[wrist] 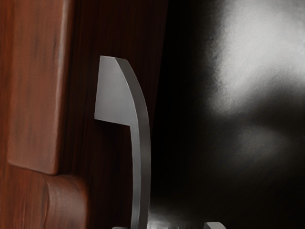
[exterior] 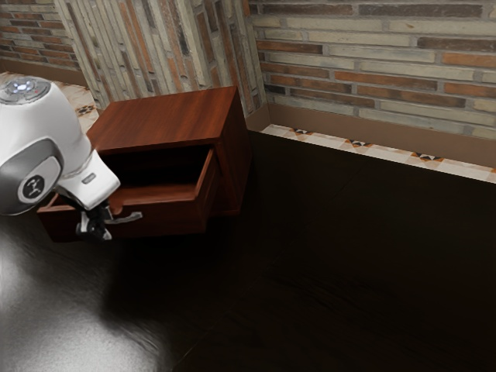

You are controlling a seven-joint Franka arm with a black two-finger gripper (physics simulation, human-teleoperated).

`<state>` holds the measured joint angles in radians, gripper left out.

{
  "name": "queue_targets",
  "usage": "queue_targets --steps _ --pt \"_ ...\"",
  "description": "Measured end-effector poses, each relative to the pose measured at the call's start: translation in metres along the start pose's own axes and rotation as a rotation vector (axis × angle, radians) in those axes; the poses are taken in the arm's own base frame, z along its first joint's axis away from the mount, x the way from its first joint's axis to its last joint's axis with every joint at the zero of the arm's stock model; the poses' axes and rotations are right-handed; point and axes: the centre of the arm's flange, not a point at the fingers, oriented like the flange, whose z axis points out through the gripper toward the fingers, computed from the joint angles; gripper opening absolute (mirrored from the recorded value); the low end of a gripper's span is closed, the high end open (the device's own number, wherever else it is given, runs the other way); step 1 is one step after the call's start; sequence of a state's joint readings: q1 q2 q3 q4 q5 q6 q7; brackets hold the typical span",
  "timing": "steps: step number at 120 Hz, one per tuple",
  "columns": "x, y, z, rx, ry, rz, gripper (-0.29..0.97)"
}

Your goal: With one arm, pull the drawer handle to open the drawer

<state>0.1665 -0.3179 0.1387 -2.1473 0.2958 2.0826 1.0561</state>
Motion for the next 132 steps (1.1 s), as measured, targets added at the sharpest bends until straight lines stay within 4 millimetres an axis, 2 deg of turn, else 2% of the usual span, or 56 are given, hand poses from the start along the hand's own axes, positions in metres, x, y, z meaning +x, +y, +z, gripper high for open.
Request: queue_targets --steps 14,60,67,71,84,104,116,132 --pt "-0.002 0.008 -0.002 0.005 0.006 -0.005 0.23" --pt "-0.009 0.028 -0.005 0.012 0.007 -0.018 0.44" --pt "-0.009 0.028 -0.006 0.012 0.007 -0.019 0.43" --pt "-0.008 0.029 -0.008 0.016 0.005 -0.017 0.37" --pt "0.003 0.032 -0.026 0.056 0.009 -0.001 0.45" --pt "0.021 0.029 -0.075 0.141 0.036 0.021 0.57" --pt "0.037 0.035 -0.097 0.167 0.043 0.049 0.61" --pt "0.045 0.042 -0.103 0.152 0.038 0.065 0.64"
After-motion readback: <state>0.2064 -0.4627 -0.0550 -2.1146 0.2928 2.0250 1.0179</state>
